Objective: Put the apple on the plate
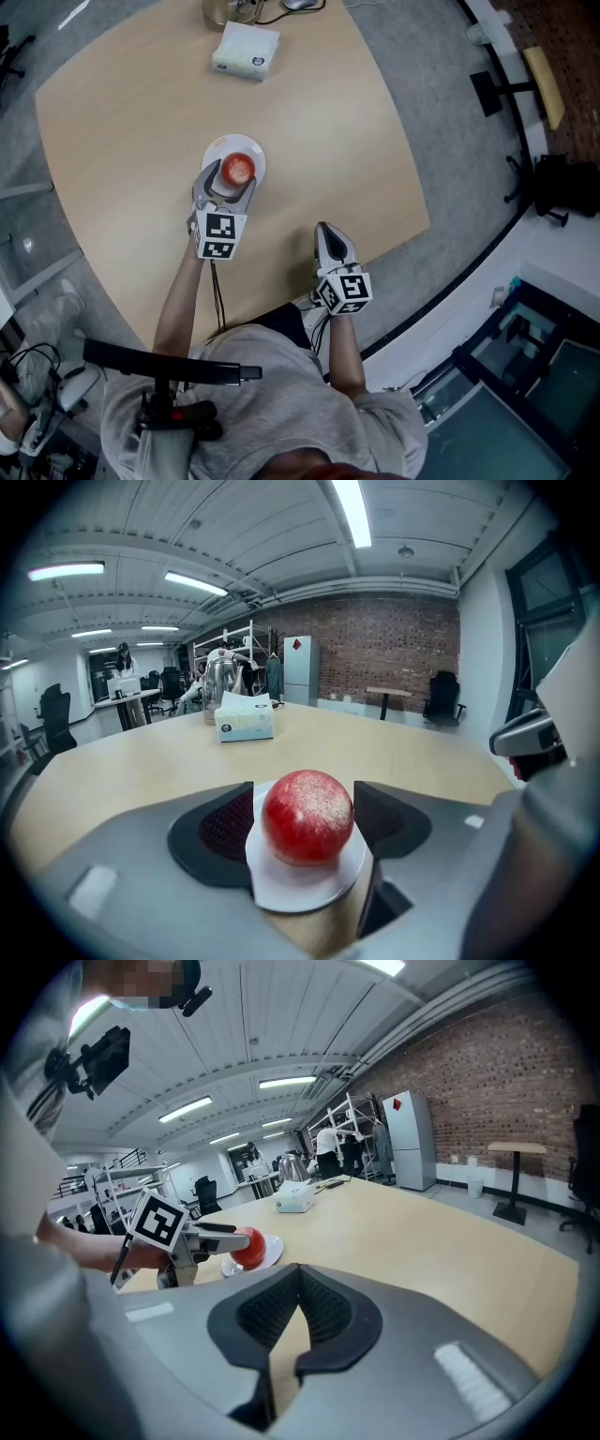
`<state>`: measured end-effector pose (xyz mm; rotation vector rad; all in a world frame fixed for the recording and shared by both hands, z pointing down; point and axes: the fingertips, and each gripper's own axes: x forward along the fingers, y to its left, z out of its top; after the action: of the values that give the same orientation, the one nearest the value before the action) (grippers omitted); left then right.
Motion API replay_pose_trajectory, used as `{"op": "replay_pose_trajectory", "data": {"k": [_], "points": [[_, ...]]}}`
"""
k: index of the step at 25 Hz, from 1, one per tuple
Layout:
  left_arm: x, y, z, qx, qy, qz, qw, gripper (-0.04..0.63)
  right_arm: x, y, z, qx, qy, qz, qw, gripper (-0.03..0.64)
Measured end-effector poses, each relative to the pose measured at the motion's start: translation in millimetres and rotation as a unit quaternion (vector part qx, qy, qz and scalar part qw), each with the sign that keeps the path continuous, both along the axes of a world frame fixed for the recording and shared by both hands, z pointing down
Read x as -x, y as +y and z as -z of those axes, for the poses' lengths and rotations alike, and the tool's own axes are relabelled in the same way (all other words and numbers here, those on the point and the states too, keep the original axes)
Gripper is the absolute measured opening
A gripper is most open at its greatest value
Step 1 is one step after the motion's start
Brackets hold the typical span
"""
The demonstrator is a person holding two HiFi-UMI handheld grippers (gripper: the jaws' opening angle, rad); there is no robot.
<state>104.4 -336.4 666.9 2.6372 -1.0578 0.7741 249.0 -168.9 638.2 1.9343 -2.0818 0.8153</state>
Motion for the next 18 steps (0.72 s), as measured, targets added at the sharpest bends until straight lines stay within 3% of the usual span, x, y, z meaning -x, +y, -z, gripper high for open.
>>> {"op": "replay_pose_trajectory", "data": {"k": [5, 18], "points": [[-4, 0, 7, -0.011, 0.035, -0.001, 0.9993, 0.353, 1, -3, -6, -0.007, 0.002, 0.006, 1.000, 0.006], [31, 21, 65, -0.043, 0.046, 0.024, 0.9977, 0.278, 25, 6, 32, -0.040, 0.002, 0.023, 0.999, 0.006]]}}
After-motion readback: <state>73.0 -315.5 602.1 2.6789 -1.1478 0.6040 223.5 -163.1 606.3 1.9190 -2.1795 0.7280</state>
